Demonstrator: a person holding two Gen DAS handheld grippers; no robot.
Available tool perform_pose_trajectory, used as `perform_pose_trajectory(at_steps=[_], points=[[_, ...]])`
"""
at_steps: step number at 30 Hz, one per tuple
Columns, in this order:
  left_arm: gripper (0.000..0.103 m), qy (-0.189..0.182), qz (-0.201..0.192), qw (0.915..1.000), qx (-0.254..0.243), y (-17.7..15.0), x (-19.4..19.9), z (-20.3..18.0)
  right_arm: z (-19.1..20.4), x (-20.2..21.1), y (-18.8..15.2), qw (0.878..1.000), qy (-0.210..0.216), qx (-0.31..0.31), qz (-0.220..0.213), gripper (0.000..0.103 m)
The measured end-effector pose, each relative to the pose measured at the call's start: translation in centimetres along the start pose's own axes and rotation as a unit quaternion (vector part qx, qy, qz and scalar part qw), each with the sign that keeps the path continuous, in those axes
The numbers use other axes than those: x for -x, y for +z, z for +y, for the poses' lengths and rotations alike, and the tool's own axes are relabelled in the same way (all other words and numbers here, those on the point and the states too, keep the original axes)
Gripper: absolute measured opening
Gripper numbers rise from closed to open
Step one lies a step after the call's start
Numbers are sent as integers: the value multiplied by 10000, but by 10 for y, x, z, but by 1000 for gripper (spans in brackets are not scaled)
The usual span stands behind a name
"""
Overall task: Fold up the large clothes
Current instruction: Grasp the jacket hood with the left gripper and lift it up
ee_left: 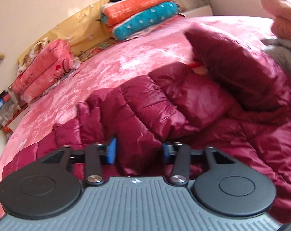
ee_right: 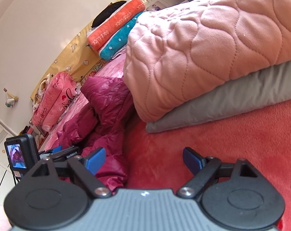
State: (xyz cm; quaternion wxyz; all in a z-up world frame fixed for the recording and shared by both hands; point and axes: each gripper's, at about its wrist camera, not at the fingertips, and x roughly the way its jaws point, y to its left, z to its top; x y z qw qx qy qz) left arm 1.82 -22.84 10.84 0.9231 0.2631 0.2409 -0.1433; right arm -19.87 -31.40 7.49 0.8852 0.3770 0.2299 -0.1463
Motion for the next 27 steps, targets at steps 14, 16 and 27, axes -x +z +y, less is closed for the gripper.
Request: perform_pose_trajectory(at_steps=[14,16,27], points=[[14,1602,-418,9209,3529,-51,69,306,18,-5,2,9993,-34,374,-30,87],[14,1996,-372,8942,3990,-88,83,347,27,-5,3,9982,-11,606,-26,87],[16,2495,172,7599,6001,-274,116,417,145,-44,12,9732,58,2293,176,85]])
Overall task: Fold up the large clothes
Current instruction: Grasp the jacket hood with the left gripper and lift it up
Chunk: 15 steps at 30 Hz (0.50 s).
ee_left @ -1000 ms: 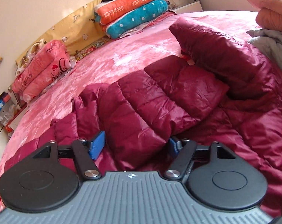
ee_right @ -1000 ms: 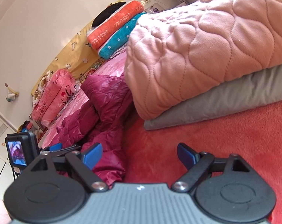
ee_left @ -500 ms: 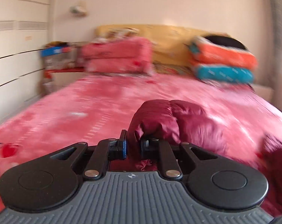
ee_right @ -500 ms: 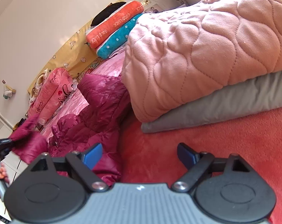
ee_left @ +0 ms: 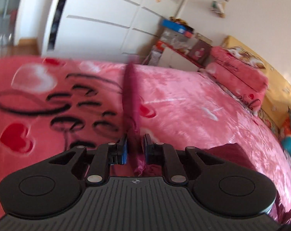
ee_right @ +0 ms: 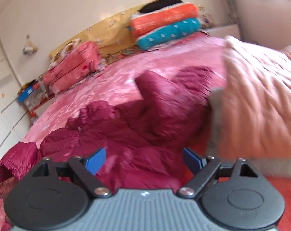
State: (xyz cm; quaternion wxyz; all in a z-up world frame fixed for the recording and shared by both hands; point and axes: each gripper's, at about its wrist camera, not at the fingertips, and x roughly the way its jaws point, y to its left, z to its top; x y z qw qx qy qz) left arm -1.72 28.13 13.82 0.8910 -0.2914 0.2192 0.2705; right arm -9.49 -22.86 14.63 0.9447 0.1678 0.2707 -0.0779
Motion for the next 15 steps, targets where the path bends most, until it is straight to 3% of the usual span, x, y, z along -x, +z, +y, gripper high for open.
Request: perform_pose_trajectory(at_steps=[4,8,12,15], points=[[38,-92,57,9998,191,-9,10,16,38,-49,26,9986,42,503,140,61],[42,-194,-16,9996,-203,-16,31,0,58,-107,42,9970,93,745,179,48],[57,-474,-454,9933,-953,-27,46,-43,64,-161,54,9983,198,482,246,47],[60,-948,-414,9882,-1129,-36,50,-56,74,-192,58,9982,92,541,226,47]])
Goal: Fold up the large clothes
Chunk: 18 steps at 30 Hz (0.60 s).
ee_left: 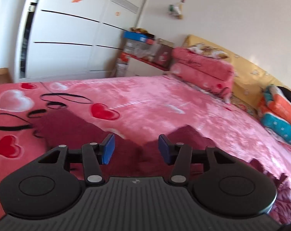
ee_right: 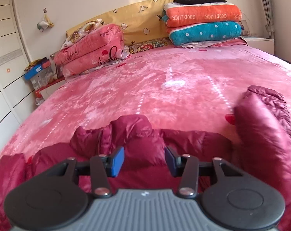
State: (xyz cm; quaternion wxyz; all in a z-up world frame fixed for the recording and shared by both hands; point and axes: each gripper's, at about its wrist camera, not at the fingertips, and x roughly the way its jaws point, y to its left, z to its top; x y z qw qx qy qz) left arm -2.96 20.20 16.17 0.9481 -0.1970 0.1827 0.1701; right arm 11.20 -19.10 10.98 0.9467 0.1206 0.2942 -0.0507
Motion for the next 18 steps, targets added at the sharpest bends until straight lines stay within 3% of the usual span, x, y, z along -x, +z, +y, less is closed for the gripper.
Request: perform_pose_trajectory(at_steps=[2,5,10,15,18], points=[[60,-349,175,9991,143,-4,-3,-3,12,-17,0,9996,-77,279,-25,46],[61,-502,336,9982,17,-13,-7,-8,30,-45,-5,9967,-281,745,143,43],[67,-853,535,9941,408,-17,-9,0,50,-79,-8,9940,-381,1004,216,45],[71,-614,521,9933,827,-6,-5,22,70,-100,-23,9894,-465,1360,227,47],[72,-157,454,9943,948,1,8,36,72,-101,-37,9857,-588,1581,8,48]])
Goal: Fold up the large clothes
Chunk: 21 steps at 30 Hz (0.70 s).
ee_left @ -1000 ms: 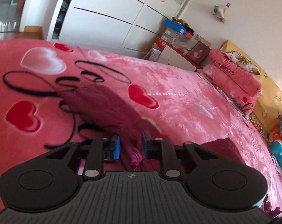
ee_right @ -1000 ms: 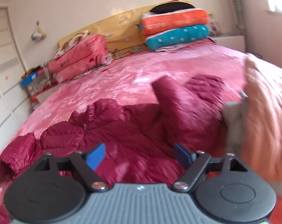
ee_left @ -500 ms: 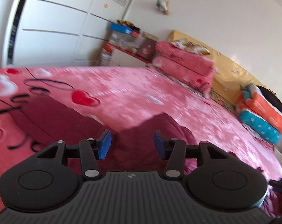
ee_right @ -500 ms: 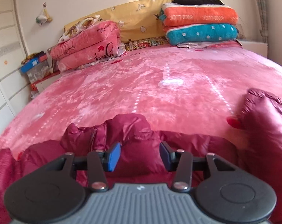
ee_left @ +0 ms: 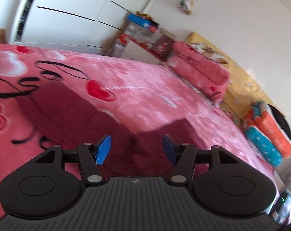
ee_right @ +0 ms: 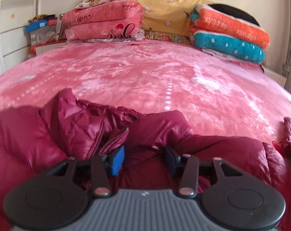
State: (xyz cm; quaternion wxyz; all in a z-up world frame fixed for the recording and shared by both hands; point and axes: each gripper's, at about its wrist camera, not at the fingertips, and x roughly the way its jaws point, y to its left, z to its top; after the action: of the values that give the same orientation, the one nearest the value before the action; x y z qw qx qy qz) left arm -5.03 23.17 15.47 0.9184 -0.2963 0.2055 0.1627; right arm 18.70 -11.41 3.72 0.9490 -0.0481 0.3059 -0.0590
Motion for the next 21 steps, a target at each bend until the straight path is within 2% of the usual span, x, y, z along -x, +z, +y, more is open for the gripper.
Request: perform_pose_trajectory(at_steps=[5,8,11,13,18,20,21], points=[[75,986,-264,9945,244,15,10,26,-6,1,-6,9997,5,-151,-178,49],[76,1442,-110,9877,587,15,6,42,-3,1,-7,9996,-67,-86,-259,50],[77,1456,122,9860,801,9,0,51,-1,1,-9,9995,-98,-94,-301,52],[84,1352,377,9863,872,8,-10,54,-1,1,-9,9994,-101,-106,-308,52],[98,1082,312,9905,787,11,-18,56,-2,2,-10,9993,-83,-147,-337,53],[94,1054,230,9921,643,13,-21,53,-3,2,-10,9993,-81,-157,-344,53],[82,1080,211,9923,560,14,-23,51,-3,2,-10,9992,-79,-165,-343,54]])
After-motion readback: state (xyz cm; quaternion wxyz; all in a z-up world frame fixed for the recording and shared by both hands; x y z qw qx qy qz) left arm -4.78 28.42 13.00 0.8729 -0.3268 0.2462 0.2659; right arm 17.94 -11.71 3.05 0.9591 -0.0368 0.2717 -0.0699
